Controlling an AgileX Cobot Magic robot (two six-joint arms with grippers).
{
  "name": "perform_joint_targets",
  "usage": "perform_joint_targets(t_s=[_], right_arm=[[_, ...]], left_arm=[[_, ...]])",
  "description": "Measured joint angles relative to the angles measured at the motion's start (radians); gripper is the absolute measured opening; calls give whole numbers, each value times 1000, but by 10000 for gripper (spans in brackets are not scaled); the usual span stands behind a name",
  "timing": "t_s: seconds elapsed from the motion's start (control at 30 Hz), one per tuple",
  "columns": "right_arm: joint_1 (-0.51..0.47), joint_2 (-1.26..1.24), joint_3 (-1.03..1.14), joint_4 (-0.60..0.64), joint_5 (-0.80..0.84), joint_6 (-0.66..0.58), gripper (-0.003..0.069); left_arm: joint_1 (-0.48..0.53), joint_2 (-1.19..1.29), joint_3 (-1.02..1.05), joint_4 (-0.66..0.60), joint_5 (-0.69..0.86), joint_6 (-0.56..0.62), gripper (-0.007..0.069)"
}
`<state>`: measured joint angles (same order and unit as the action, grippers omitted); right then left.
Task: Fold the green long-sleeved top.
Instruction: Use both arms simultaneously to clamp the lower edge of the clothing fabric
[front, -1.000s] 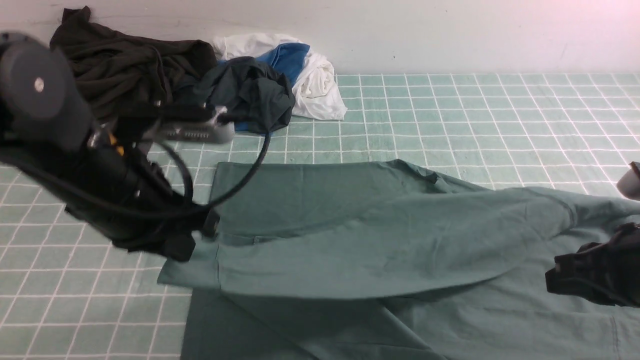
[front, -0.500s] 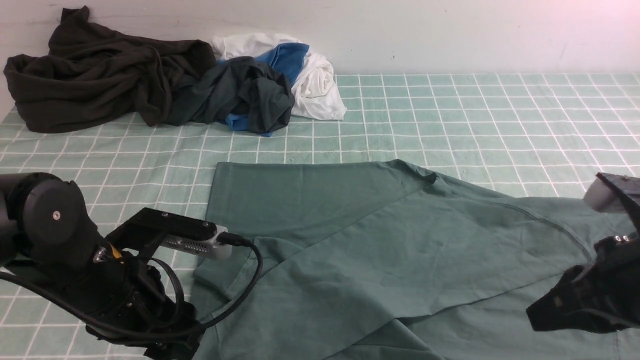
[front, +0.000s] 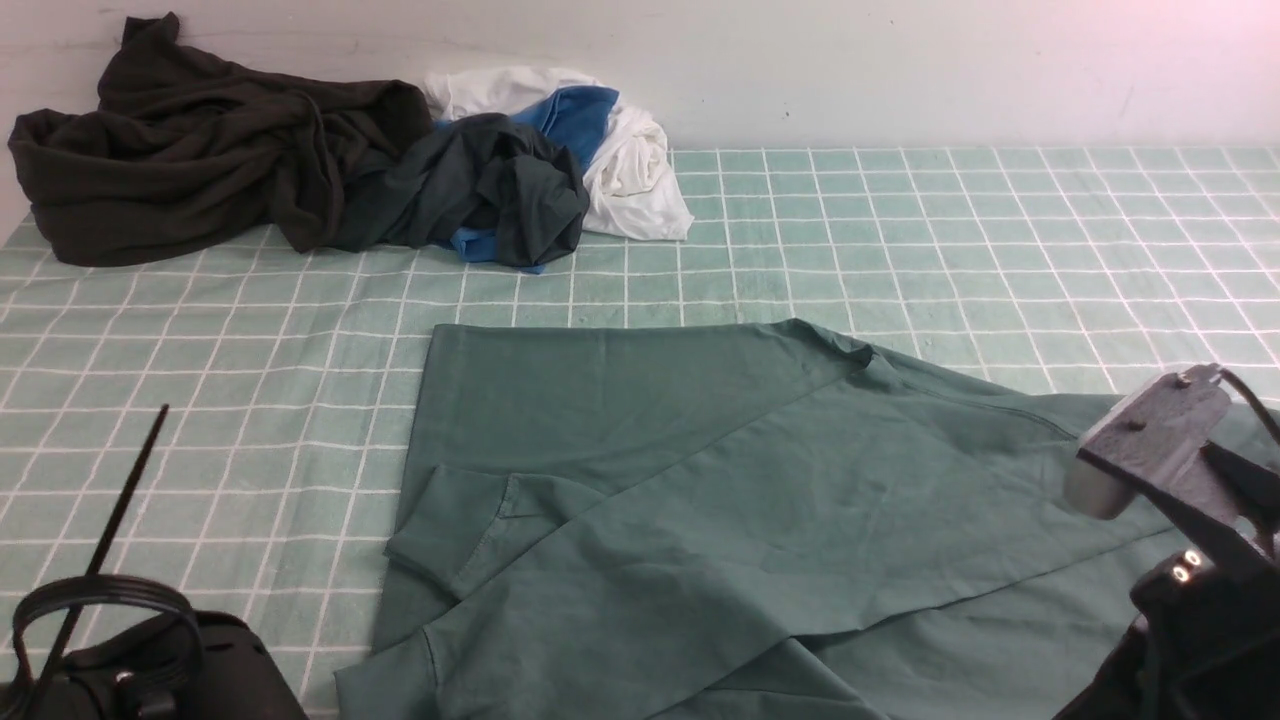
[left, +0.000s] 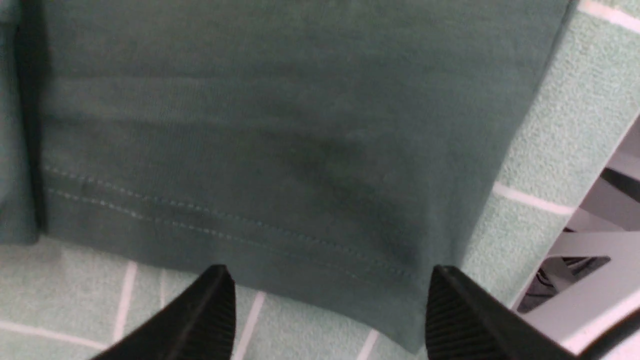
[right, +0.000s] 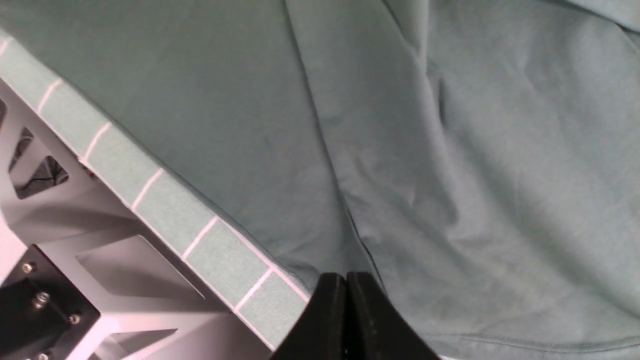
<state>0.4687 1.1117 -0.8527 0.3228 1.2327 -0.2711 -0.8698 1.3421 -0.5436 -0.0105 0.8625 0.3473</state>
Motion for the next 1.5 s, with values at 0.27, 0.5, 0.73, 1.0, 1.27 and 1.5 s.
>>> perform_joint_targets(t_s=[0.27,0.5,0.73,1.0,1.27,1.5], right_arm=[[0,0,0,-33,-13,2,-6],[0,0,0,-73,-36,3,-6],[0,0,0,-105,-52,3,-6],[0,0,0,-114,-53,6,-6],[0,0,0,-114,-53,7,-6],[0,0,0,-116,-45,9,-6]], left_arm=[[-12,0,36,-34,-44,37,472],[-120,14,56,-23,-123,58,472],[-148,55,53,58,-130,-84,472],[-149,70,20,149,-128,-251,472],[-149,73,11,140,-85,-294,472],[-149,73,-34,134,30,-347,472]])
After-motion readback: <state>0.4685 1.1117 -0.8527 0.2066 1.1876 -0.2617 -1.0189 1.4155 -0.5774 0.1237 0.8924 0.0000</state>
